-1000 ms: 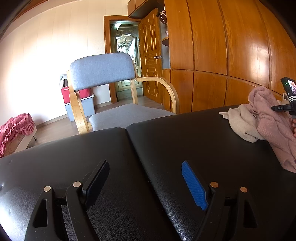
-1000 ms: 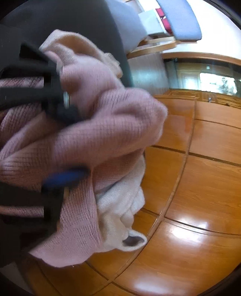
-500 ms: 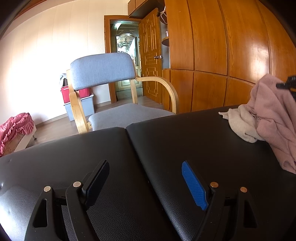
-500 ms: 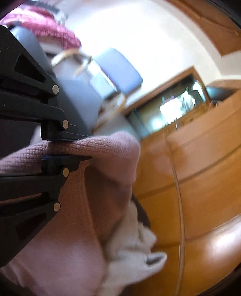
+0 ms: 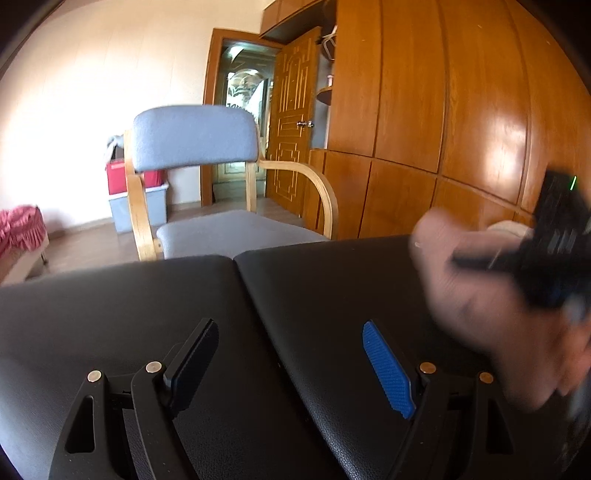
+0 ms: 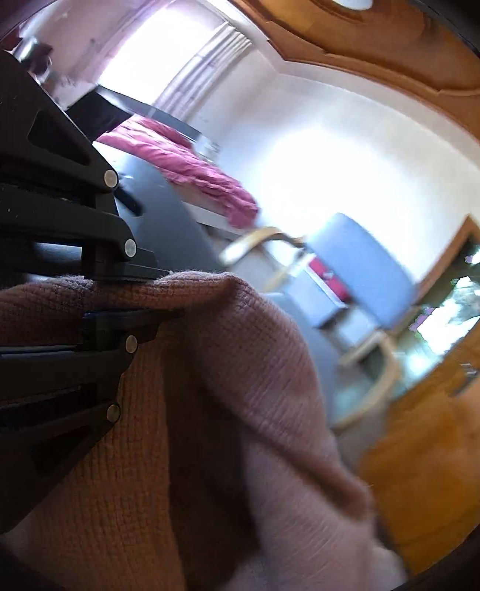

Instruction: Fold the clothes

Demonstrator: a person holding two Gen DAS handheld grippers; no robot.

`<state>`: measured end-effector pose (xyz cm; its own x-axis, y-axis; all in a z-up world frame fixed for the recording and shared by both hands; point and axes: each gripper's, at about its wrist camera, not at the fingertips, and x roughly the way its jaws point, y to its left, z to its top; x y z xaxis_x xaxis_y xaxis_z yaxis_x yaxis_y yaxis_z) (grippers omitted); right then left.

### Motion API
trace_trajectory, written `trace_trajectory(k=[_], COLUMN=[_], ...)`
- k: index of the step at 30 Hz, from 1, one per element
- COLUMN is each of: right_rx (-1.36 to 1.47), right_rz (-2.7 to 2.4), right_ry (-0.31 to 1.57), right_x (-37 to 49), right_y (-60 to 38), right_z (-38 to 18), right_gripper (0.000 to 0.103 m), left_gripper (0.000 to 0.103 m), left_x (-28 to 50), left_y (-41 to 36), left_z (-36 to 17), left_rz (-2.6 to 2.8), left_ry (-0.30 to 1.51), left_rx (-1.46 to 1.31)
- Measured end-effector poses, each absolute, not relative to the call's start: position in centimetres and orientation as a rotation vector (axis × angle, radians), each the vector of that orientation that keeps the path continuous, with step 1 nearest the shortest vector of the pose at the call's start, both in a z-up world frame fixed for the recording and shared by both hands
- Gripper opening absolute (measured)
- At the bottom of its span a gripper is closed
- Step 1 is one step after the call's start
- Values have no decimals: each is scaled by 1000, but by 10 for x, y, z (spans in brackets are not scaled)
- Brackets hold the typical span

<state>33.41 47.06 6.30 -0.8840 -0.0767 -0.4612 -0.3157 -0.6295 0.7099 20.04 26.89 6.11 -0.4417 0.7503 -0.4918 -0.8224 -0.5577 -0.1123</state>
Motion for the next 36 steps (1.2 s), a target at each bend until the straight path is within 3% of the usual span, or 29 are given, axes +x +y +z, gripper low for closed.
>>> trace_trajectory(k=[3,6,8,10,12,14,18,24,33,36], right_rx=[-827,-844,-784,-658,-523,-412,-411,-457,-457,-444], right_rz=[2592,2610,2638,2630,2576,2425,2255,2045,2027,2034], right_ry=[1254,1074,964,806,646,488,508,619,608,614], right_x=[307,309,323,348,380,409,428,446,431,442], right_y=[457,447,443,441,441,448,474,516,522,512], right_z=[31,39,55,74,93,106,90,56,52,51], right_gripper=[15,20,33,57,74,85,88,88,89,89], left_gripper=[82,82,82,82,82,82,82,82,82,82], left_x=[197,198,200,203,210,217,223,214,219,216], left_y=[269,275,282,289,292,296,316,358,388,391], left_z=[60,57,55,52,52,54,53,33,32,25], left_rz=[2075,2062,2041,2015,1977,1946,1936,2009,1918,1909], left_ry=[163,202,244,283,288,269,279,461,533,471], left_rx=[-637,-669,-706,-749,-768,-783,-861,-993,-966,-979])
